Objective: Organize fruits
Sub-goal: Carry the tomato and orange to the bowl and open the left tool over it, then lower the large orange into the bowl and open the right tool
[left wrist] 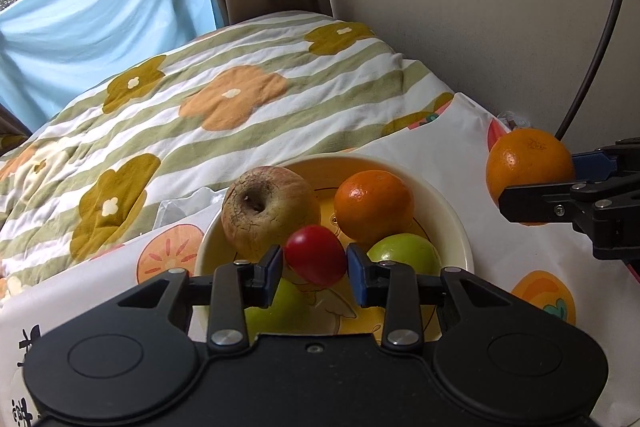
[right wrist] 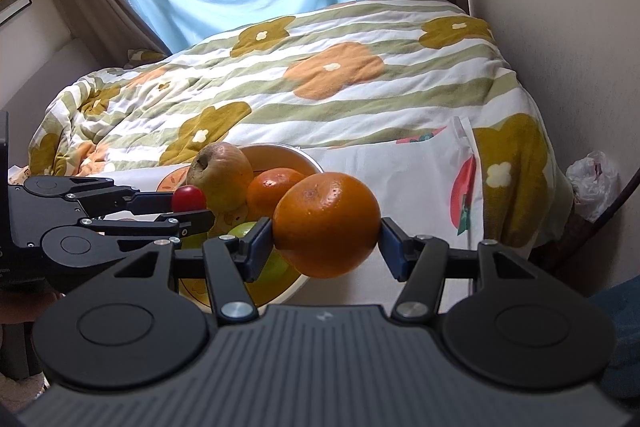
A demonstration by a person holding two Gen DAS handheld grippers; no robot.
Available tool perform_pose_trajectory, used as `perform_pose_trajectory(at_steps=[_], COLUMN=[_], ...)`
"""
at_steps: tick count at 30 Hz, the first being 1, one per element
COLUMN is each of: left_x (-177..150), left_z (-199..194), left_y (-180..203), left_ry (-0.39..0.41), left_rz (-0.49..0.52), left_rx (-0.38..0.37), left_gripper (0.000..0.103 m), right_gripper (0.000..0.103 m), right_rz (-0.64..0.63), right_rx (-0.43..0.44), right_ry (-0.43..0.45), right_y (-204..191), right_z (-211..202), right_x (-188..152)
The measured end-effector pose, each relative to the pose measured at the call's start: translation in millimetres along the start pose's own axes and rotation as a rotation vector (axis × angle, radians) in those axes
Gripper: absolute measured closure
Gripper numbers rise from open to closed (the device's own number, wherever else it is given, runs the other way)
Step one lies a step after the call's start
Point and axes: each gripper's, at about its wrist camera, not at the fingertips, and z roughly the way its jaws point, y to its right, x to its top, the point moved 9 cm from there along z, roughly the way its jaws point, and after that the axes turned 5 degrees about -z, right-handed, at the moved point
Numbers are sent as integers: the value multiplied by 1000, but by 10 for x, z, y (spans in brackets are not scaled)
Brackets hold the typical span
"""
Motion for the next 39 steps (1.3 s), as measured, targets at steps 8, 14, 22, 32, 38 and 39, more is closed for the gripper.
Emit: perform_pose_trajectory(at_steps=[8,14,22,32,38,39], left_x=[24,-65,-210,-309,-331,-332], left_z=[-235,-410,-509,-500,-500,-506], left_y=[-234,-434,-574,-648,-650,-649], left_ry=[67,77,71,57,53,54], left_rz=[-59,-115,-144,-145,-147,-148], left_rx=[13,15,36,57,59,59], left_gripper=[6,5,5,5,5,5], right_gripper=[31,31,31,29,9,3], right_rz=[1,-17,-59,-10,-5,-7], right_rx=[0,6,16,42,59,51], right_ry=[-2,-1,-13,-22,10,22], right_y=[26,-30,-183,-149,-170,-171], right_z=[29,109,367,528,441,403], right_x=[10,49,55,0,26,33])
